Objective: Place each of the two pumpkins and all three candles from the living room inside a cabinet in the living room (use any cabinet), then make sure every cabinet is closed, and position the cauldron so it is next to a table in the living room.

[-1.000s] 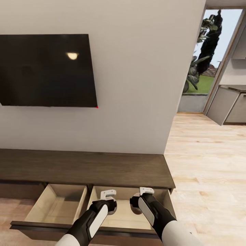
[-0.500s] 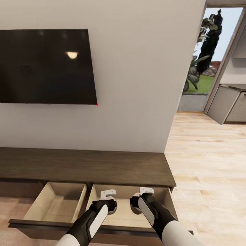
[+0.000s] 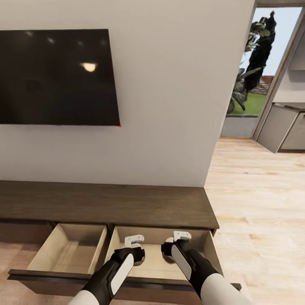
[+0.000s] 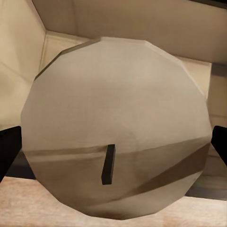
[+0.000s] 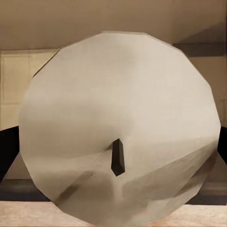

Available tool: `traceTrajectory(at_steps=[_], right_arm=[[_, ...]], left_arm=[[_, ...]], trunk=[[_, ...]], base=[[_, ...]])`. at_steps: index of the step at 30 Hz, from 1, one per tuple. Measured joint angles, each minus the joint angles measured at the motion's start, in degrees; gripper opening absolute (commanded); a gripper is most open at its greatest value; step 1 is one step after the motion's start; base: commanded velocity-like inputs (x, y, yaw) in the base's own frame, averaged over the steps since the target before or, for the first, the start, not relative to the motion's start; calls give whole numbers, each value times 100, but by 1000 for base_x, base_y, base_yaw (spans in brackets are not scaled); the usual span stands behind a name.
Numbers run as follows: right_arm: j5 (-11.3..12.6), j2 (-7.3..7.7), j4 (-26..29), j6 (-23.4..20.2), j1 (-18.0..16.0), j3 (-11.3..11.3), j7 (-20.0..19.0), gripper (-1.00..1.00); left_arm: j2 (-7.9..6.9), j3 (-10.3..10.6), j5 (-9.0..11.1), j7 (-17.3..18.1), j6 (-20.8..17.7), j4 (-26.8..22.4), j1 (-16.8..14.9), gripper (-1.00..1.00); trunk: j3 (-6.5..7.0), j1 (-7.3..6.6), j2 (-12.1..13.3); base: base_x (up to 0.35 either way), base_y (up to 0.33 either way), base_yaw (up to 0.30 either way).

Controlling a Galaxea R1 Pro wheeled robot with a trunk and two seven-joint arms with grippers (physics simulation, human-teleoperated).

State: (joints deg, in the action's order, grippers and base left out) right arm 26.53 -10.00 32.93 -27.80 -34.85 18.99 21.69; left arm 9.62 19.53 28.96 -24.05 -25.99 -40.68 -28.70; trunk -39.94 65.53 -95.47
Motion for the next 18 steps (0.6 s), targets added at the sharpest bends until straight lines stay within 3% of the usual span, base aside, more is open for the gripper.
traceTrajectory(at_steps=[18], right_arm=[[-7,0,-13,76,-10,-9,55,-100]], left_arm=[[0,0,1,0,16,0,-1,-100]], trunk=[[-323,396,-722]], base=[[0,0,0]])
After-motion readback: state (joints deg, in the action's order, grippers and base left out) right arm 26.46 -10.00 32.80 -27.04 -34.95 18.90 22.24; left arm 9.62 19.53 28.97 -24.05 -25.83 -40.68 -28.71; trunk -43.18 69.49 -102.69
